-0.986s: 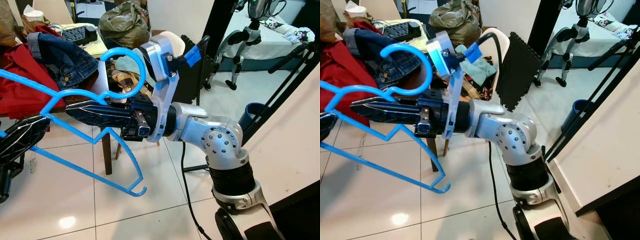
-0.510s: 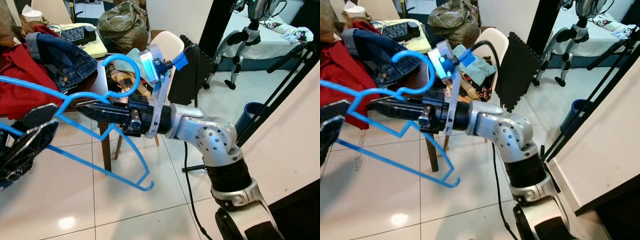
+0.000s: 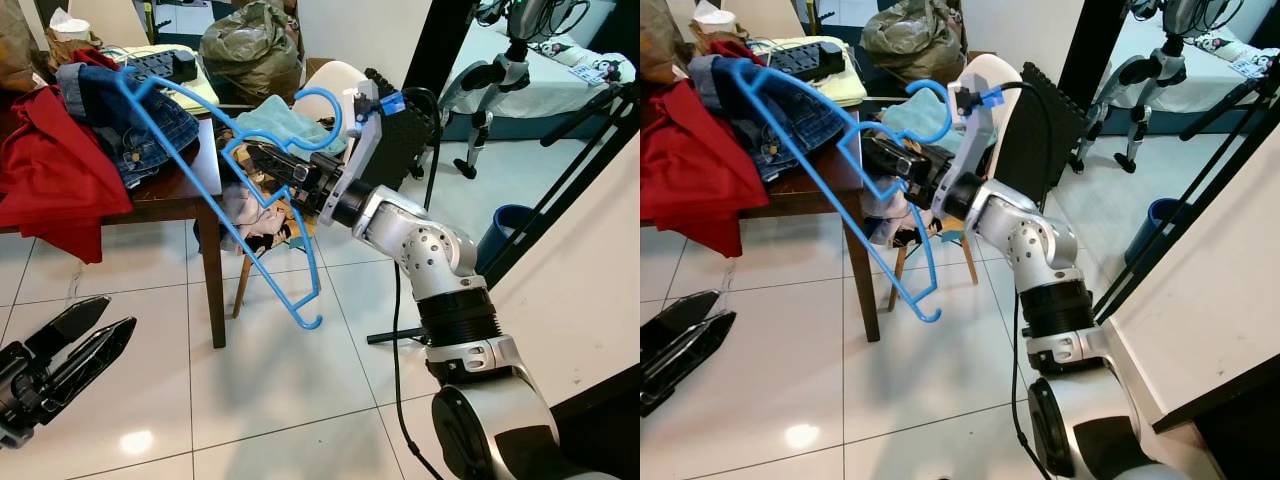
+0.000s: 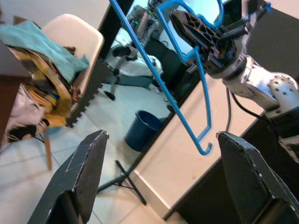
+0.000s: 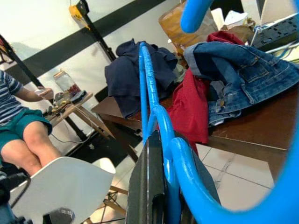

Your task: Hang hanger

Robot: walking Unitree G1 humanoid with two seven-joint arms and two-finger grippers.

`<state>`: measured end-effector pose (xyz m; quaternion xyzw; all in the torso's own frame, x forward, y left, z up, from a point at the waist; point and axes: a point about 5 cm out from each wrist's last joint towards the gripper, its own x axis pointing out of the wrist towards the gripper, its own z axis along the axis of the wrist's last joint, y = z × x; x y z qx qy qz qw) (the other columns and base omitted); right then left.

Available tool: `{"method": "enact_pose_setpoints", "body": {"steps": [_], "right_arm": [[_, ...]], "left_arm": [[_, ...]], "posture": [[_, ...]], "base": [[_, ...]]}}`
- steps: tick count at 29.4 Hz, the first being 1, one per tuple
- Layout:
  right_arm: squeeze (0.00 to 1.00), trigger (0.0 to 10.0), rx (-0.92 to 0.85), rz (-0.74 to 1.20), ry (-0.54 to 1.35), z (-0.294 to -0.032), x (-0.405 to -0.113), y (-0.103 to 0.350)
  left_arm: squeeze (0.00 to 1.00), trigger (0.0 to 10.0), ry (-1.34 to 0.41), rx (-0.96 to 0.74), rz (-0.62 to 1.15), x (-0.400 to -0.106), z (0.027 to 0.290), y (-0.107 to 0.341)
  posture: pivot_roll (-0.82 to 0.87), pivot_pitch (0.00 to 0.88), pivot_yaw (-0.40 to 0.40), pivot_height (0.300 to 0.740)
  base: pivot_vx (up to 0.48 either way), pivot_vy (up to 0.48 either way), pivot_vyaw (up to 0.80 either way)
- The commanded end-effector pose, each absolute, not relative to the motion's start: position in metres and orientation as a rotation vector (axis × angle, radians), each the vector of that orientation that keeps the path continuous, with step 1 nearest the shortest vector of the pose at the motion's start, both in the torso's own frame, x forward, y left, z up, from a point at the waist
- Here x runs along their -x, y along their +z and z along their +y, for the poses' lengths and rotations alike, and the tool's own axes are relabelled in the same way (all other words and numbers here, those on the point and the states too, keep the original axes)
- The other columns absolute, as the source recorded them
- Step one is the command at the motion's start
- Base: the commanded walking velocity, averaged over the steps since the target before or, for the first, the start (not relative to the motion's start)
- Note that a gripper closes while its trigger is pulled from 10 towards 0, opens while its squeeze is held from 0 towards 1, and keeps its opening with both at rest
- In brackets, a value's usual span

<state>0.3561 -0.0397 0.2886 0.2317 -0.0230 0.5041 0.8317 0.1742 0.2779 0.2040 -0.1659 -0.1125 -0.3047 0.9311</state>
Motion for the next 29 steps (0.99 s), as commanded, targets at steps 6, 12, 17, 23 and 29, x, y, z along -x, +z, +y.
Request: {"method": "enact_pose_setpoints", "body": {"steps": [6, 12, 17, 23, 29], "right_arm": [[0.0, 0.0, -0.258, -0.09, 0.739, -0.052, -0.38, 0.268], [0.0, 0.0, -0.129, -0.075, 0.556, -0.059, -0.388, 0.246], [0.0, 7.7, -0.019, 0.067, 0.515, -0.054, -0.377, 0.199], [0.0, 10.0, -0.085, 0.087, 0.608, -0.045, -0.366, 0.186], [0.0, 10.0, -0.222, -0.023, 0.71, -0.035, -0.362, 0.203]], "left_arm": [[1.0, 10.0, -0.291, 0.359, -0.297, -0.209, 0.283, 0.201], [0.0, 10.0, -0.104, 0.392, -0.267, -0.233, 0.266, 0.189], [0.0, 10.0, -0.057, 0.329, -0.174, -0.253, 0.211, 0.181], [0.0, 10.0, -0.046, 0.174, -0.12, -0.251, 0.193, 0.178], [0.0, 10.0, 0.098, -0.071, -0.182, -0.246, 0.216, 0.201]], "posture": [[0.09, 0.131, -0.108, 0.74], [0.08, 0.133, -0.113, 0.74], [0.08, 0.139, -0.119, 0.74], [0.09, 0.138, -0.112, 0.74], [0.11, 0.138, -0.113, 0.74]], "base": [[0.0, 0.0, 0.0], [0.0, 0.0, 0.0], [0.0, 0.0, 0.0], [0.0, 0.0, 0.0], [0.044, 0.0, 0.0]]}}
